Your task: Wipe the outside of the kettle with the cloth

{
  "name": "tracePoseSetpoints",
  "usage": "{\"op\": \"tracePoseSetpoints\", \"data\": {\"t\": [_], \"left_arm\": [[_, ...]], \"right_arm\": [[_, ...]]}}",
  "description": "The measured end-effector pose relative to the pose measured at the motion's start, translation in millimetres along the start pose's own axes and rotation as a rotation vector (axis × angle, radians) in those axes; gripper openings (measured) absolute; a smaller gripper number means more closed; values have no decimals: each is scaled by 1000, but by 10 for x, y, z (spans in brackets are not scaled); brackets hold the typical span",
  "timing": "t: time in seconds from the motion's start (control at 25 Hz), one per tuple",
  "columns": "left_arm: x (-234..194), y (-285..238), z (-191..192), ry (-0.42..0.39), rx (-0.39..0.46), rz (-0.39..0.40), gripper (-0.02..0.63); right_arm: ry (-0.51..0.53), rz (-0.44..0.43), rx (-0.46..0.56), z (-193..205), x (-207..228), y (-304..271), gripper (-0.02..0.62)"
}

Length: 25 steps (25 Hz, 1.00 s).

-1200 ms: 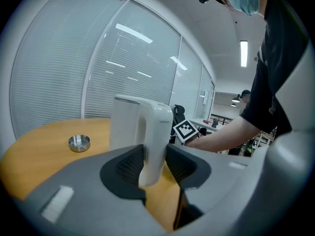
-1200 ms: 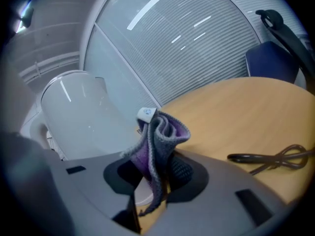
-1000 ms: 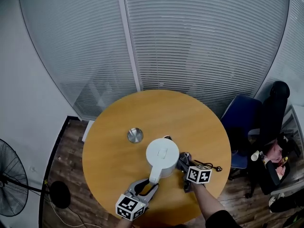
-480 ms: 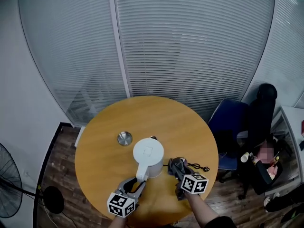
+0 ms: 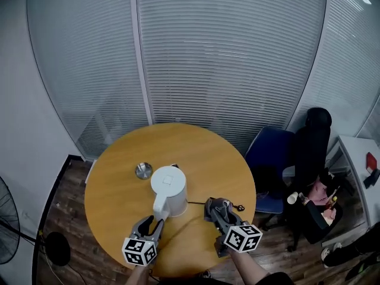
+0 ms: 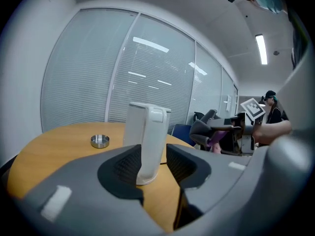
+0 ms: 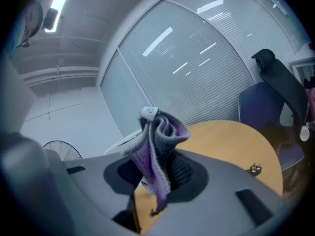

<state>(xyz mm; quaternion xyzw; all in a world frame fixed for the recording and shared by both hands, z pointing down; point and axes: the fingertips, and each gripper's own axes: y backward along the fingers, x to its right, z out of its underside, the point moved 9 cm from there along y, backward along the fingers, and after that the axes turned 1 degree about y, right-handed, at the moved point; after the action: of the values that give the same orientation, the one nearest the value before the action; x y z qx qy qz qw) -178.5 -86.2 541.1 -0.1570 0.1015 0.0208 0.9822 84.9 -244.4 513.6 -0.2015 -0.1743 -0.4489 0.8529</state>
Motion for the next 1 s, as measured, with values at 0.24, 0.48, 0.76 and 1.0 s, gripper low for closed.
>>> {"op": "tracePoseSetpoints", "data": {"t": [0.24, 0.48, 0.76, 1.0], "left_arm": [[271, 148, 7, 3, 40, -2, 128], [554, 160, 25, -27, 43, 61, 21], [862, 155, 214, -33, -6, 60, 11], [1006, 187, 387, -23, -41, 65, 11]], "right_arm": [[54, -25, 56, -128, -37, 428, 112], [49, -52, 43, -112, 21, 653, 110], [49, -60, 12, -16, 84, 828, 110], [45, -60, -53, 148, 112, 900, 110]]}}
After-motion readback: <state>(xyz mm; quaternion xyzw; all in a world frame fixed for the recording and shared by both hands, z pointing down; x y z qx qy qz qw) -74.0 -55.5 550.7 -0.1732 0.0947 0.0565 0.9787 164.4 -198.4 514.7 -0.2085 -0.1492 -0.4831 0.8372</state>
